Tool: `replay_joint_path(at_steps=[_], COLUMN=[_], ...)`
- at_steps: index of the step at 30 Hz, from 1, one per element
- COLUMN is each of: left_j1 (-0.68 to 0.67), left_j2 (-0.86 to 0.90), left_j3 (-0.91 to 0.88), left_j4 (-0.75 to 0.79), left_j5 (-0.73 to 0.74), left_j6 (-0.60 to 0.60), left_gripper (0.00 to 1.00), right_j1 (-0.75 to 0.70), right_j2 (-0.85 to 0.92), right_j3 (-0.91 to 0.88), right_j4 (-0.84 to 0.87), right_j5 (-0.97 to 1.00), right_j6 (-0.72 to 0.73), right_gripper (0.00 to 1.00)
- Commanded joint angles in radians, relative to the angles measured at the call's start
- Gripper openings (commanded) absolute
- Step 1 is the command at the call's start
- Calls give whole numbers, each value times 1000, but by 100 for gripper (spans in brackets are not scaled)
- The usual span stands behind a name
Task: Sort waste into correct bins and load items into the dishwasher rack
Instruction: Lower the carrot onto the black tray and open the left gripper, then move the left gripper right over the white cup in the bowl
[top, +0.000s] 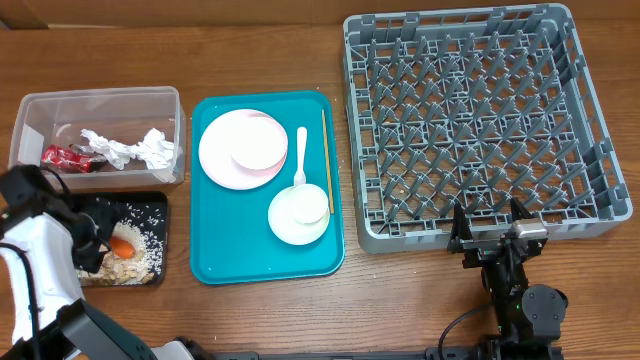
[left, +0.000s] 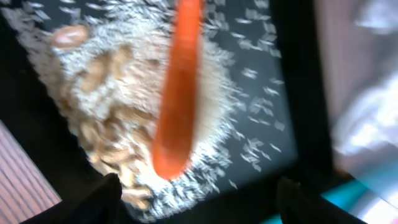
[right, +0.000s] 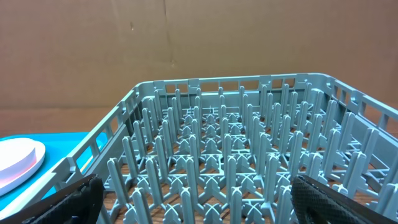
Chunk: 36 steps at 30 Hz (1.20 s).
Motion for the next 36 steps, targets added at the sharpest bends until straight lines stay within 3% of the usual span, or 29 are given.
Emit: replay_joint_path(at_steps=[1,2,4,7,9,17,23,26,29,32,36], left_j1=[3,3,2,-13,-40,-287,-532,-710,-801,-855,-888], left_j2=[-16,-16,-16,-16,-16,-16,-16,-16,-16,-16,-16], left_j3=[103,119,138,139,139,139,139,139,139,139,139], left_j4=[-51,-61,-75,-95,-121,-183,-147,-98,-63,-31,-5], left_j5=[221,291,464,685,725,682,522,401,365,346,347], left_j6=[129,180,286,393,417,468,388,295,257,246,246], left_gripper=[81,70,60,60,61,63,66,73,78,100,100], right_j1=[3,3,3,3,3,3,3,3,3,3,3], right_j2=[-11,-11,-11,-11,-11,-11,-11,-11,-11,-11,-11], right_j3=[-11,-11,-11,-11,-11,-11,-11,-11,-11,-11,-11], right_j4=[5,5,5,5,5,5,5,5,5,5,5], right_j5=[5,5,5,5,5,5,5,5,5,5,5], right_j6=[4,4,4,4,4,4,4,4,4,4,4], right_gripper=[100,100,100,100,100,100,100,100,100,100,100])
